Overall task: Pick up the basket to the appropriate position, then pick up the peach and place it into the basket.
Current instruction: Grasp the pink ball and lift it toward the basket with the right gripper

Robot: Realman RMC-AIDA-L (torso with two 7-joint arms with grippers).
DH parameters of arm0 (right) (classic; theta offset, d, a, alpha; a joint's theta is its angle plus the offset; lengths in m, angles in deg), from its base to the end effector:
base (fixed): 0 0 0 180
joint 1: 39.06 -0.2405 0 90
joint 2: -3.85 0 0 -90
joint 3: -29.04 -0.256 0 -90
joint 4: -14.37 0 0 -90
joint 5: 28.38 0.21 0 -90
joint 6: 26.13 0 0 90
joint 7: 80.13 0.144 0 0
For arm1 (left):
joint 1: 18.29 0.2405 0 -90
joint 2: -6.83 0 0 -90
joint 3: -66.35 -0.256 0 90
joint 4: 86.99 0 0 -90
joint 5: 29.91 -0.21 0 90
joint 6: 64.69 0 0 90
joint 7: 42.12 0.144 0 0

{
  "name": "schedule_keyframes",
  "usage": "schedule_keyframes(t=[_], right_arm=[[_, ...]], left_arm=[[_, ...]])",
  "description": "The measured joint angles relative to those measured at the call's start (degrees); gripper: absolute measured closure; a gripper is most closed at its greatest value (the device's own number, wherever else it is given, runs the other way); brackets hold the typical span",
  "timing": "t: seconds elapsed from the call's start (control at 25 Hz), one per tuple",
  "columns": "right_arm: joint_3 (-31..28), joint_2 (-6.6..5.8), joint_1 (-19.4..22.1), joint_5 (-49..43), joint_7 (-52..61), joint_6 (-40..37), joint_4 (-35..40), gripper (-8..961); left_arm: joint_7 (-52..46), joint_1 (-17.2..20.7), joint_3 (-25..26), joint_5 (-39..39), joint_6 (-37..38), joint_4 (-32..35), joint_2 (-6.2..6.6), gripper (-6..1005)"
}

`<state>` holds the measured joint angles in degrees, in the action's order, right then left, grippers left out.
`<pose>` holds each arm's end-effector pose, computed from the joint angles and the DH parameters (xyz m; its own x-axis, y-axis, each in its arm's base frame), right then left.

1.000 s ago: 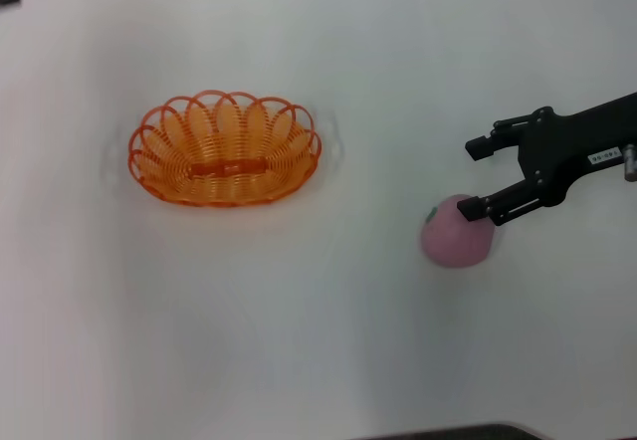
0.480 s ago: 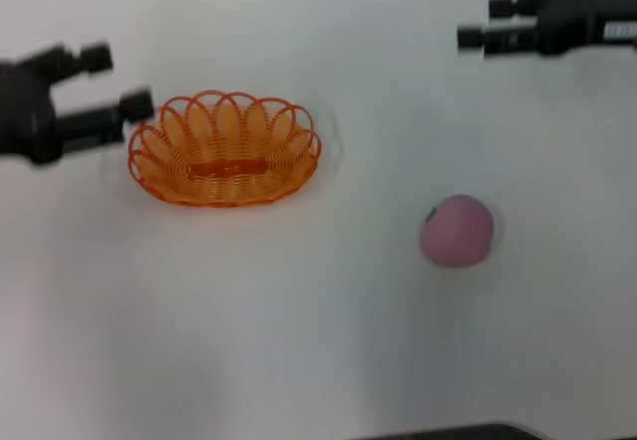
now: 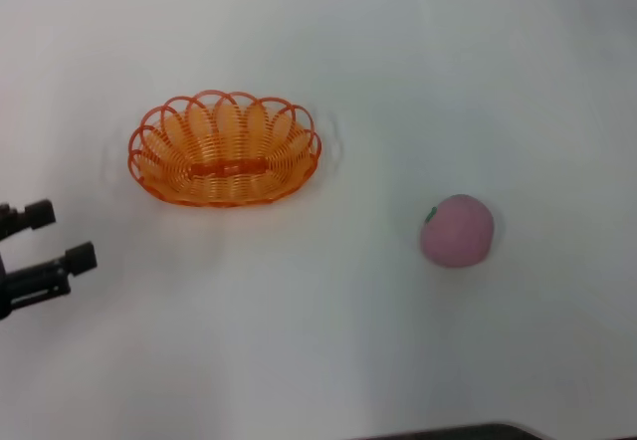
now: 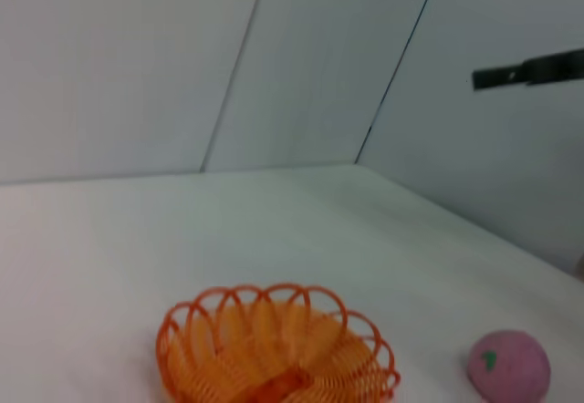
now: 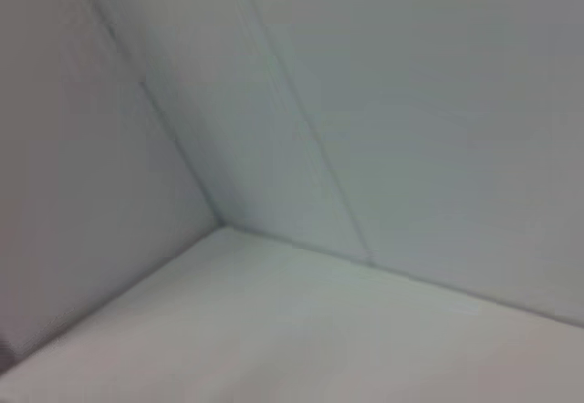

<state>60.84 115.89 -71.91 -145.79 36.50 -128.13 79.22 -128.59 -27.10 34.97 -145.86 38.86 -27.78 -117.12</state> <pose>0.2238 0.3560 0.1393 0.7068 -0.4927 -0.5076 -0.6456 -0.7426 -0.1782 -0.3213 0.2218 0.0484 0.6778 0.4778 0.5589 0.6579 -0.7335 -0.1709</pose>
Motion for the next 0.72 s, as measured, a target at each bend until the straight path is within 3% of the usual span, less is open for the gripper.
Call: schedule_keyframes(t=[0.12, 0.32, 0.56, 0.72], right_arm=[[1.67, -0.39, -1.78, -3.21, -0.86, -7.82, 5.40, 18], [13.37, 0.79, -2.18, -12.37, -1.13, -11.86, 12.99, 19], [24.34, 4.21, -3.25, -25.16, -1.26, -10.80, 10.33, 20], [27.21, 7.26, -3.89, -33.03, -1.39, -8.76, 9.85, 20]], left_arm=[[0.71, 0.20, 0.38, -1.57, 0.37, -0.04, -0.06, 124], [0.18, -0.80, 0.34, -1.79, 1.31, -0.46, -0.07, 125], [-0.60, -1.77, 0.07, -1.79, 1.80, -0.59, -0.05, 125], [-0.78, -2.19, -0.07, -1.79, 1.81, -0.60, 0.01, 125]])
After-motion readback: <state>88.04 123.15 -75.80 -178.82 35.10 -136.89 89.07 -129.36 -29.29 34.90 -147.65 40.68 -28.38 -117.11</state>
